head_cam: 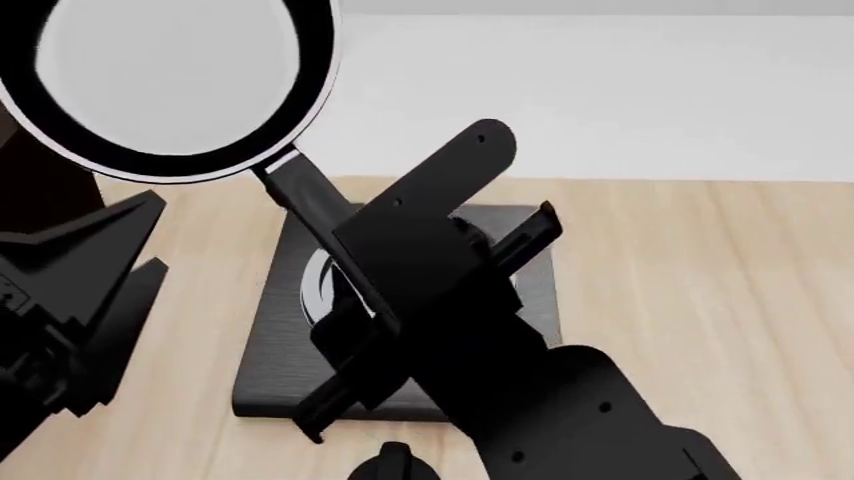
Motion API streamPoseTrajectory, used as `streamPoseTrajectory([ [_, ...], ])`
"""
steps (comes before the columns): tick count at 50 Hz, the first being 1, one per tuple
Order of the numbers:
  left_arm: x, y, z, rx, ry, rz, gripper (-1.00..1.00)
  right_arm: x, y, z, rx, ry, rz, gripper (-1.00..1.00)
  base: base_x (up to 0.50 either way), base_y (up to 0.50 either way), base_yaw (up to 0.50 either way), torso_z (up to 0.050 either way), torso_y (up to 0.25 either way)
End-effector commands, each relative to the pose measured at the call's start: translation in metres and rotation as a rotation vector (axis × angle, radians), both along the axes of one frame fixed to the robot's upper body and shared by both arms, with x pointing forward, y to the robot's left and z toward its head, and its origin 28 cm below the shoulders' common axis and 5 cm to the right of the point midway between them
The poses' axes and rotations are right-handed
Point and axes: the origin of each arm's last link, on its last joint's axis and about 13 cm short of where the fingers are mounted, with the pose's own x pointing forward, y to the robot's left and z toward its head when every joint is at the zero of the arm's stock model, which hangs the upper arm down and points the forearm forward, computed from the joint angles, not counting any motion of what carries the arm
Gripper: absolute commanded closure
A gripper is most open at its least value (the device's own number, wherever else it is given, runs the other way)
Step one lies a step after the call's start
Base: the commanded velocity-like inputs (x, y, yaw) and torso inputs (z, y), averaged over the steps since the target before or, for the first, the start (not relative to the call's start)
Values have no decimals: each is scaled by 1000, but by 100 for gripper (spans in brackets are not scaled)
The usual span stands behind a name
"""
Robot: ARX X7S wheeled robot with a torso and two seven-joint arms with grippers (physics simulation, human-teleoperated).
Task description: Put the frying pan on the cabinet shelf.
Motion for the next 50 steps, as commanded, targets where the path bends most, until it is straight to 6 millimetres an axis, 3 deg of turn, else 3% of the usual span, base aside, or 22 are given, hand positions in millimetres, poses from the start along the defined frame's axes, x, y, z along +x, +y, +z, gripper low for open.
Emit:
streamPoseTrajectory([
  [1, 3, -1, 0, -30, 6, 15, -100, -4, 11, 13, 3, -96, -9, 100, 0, 7, 0, 10, 0],
  [28, 4, -1, -1, -27, 6, 16, -100, -8, 32, 12, 32, -84, 52, 100, 0, 7, 0, 0, 0],
  [50, 7, 0, -3, 5, 11, 53, -100, -27, 40, 15, 24, -96, 105, 100, 0, 7, 0, 0, 0],
])
